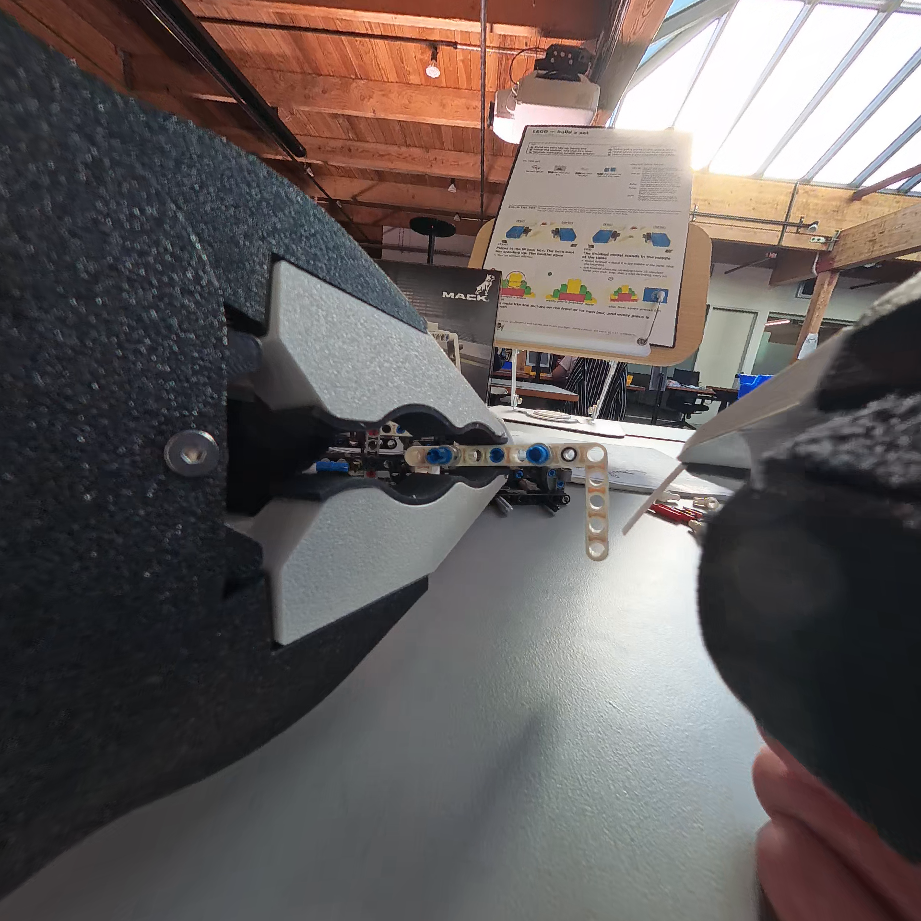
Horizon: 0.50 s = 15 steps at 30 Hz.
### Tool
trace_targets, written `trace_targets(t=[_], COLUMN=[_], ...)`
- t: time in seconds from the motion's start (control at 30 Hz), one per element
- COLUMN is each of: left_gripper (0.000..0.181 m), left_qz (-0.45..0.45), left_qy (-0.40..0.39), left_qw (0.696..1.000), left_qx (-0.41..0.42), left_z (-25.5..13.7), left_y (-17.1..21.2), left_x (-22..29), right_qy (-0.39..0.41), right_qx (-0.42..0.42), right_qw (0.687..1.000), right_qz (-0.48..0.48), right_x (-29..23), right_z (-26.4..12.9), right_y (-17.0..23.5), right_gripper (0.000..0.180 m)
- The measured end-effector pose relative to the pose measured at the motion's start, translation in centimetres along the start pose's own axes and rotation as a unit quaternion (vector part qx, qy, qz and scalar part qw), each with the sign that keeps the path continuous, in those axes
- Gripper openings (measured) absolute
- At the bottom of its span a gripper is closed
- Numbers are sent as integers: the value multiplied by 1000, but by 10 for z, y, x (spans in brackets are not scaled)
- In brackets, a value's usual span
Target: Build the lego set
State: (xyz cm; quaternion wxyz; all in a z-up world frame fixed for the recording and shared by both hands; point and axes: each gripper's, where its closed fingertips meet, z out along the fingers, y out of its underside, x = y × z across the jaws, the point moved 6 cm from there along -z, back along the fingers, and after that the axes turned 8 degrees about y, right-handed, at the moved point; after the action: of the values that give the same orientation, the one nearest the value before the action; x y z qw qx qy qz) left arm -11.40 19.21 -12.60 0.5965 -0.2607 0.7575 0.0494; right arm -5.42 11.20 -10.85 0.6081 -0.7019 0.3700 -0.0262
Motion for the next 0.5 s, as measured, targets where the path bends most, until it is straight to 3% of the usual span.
trace_targets(t=[0.5], left_gripper=[4], left_qz=[18], left_qy=[-9], left_qw=[1000], left_qx=[-8], left_z=[-2], left_y=[-1], left_x=[3], right_qy=[18], right_qx=[2], right_qw=[999], right_qz=[-43], right_x=[-2], right_z=[-5], right_y=[5], right_gripper=[0])
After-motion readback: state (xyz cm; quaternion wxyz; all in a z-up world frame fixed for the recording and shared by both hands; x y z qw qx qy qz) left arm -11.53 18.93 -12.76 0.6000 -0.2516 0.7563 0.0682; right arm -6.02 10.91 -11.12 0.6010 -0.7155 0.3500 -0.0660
